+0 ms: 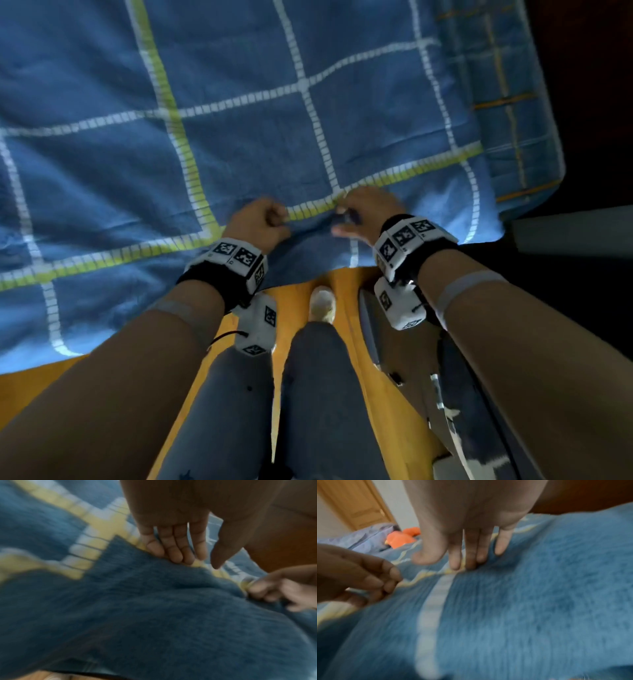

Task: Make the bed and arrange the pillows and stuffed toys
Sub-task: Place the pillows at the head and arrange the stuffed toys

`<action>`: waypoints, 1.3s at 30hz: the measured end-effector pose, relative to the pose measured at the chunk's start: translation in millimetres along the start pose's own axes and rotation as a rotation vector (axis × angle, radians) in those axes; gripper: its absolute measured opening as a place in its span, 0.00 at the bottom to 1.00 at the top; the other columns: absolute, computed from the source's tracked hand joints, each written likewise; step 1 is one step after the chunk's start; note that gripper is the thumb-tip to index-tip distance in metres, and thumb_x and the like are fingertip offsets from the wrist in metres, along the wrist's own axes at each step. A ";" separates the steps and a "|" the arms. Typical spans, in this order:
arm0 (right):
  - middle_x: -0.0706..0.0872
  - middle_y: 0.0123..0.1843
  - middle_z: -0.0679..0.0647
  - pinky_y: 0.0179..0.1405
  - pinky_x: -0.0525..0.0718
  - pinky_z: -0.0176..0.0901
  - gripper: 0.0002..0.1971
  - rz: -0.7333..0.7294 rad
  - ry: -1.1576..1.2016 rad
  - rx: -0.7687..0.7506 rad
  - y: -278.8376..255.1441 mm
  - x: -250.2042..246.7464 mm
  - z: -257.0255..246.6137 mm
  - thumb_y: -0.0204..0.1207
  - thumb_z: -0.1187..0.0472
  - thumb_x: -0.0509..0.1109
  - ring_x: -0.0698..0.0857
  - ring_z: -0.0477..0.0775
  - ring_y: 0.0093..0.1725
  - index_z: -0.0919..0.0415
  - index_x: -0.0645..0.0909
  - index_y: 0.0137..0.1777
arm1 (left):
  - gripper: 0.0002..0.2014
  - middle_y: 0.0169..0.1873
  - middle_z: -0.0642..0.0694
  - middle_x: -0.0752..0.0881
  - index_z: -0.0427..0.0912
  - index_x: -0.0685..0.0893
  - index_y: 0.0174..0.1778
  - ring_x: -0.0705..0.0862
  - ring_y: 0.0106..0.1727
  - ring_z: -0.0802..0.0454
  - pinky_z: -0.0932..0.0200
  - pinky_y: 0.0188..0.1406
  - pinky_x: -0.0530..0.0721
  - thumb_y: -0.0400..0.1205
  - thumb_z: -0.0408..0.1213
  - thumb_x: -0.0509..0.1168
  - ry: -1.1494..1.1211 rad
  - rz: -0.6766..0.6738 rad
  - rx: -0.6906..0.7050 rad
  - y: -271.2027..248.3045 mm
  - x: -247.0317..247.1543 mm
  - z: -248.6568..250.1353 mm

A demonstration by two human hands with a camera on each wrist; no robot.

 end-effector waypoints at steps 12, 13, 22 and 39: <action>0.48 0.85 0.60 0.78 0.55 0.71 0.50 0.281 0.474 0.805 -40.4 -7.6 219.4 0.68 0.40 0.73 0.49 0.64 0.84 0.50 0.46 0.83 | 0.46 0.69 0.46 0.70 0.60 0.73 0.70 0.70 0.72 0.42 0.40 0.74 0.69 0.55 0.54 0.82 0.230 -0.081 0.095 20.2 88.4 57.1; 0.49 0.85 0.60 0.78 0.56 0.71 0.54 0.273 0.511 0.776 -39.5 -6.4 229.1 0.66 0.39 0.74 0.50 0.64 0.84 0.51 0.44 0.83 | 0.45 0.69 0.47 0.69 0.61 0.73 0.69 0.69 0.72 0.41 0.39 0.74 0.68 0.55 0.53 0.82 0.284 -0.057 0.059 20.7 92.3 58.5; 0.79 0.70 0.61 0.69 0.73 0.55 0.35 0.163 0.621 0.557 -31.5 -17.4 238.9 0.69 0.42 0.74 0.77 0.65 0.69 0.59 0.71 0.71 | 0.09 0.35 0.49 0.83 0.47 0.82 0.33 0.82 0.44 0.52 0.62 0.47 0.75 0.70 0.36 0.77 0.209 -0.103 -0.017 30.0 116.6 80.2; 0.75 0.67 0.65 0.61 0.80 0.57 0.20 0.233 0.309 0.376 -50.8 -86.5 159.2 0.78 0.59 0.67 0.78 0.69 0.64 0.62 0.71 0.68 | 0.17 0.59 0.43 0.85 0.41 0.85 0.58 0.81 0.64 0.45 0.56 0.62 0.77 0.82 0.49 0.62 0.403 -0.177 -0.018 -23.5 49.0 125.2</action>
Point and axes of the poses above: each hand's wrist, its own y-axis towards the middle knuckle, its own x-axis out of the palm, z = x × y, the point moved 7 cm from there along y, towards the middle knuckle
